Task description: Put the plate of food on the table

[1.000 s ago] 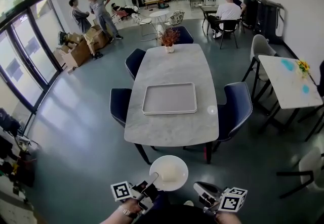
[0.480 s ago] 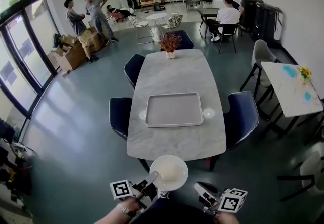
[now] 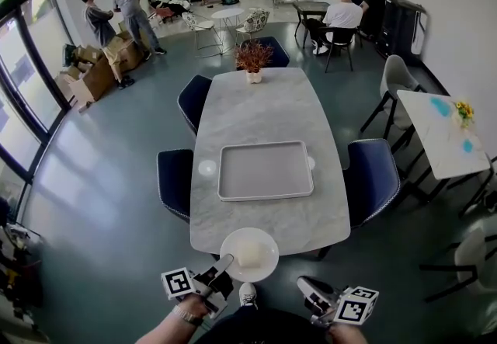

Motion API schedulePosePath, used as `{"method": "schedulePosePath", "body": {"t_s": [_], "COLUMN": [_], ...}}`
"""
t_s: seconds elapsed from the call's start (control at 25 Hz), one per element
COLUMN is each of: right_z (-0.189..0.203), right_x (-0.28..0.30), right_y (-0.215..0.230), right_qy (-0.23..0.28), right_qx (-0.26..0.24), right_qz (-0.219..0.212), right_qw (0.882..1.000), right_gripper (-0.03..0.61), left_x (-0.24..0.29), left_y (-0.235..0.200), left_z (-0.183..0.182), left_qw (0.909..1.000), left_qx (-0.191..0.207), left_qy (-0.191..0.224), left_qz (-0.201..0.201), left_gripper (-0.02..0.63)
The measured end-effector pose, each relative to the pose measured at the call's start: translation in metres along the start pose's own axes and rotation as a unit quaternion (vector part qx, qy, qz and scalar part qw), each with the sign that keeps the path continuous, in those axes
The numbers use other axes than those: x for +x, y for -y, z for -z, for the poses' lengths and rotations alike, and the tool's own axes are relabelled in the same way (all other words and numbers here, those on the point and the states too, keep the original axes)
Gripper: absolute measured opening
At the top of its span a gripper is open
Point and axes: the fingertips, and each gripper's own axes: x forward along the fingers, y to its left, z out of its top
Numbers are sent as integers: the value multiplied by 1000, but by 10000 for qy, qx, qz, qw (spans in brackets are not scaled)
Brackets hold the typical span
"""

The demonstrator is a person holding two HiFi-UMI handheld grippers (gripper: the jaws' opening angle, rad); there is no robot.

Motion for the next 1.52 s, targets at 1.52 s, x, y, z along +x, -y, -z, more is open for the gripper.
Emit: {"method": "schedulePosePath", "body": {"t_s": [1.52], "right_z": [-43], "right_x": [113], "right_y": [6], "right_qy": [220], "right_qx": [16], "right_qz": [432], "right_qw": [9988], "right_gripper": [11], "left_x": [55], "left_y": [-57], "left_z": [-156], "left_qw": [9996], "left_qx": [-215], "left_qy": [96], "left_qz": [-166], "left_gripper": [32]}}
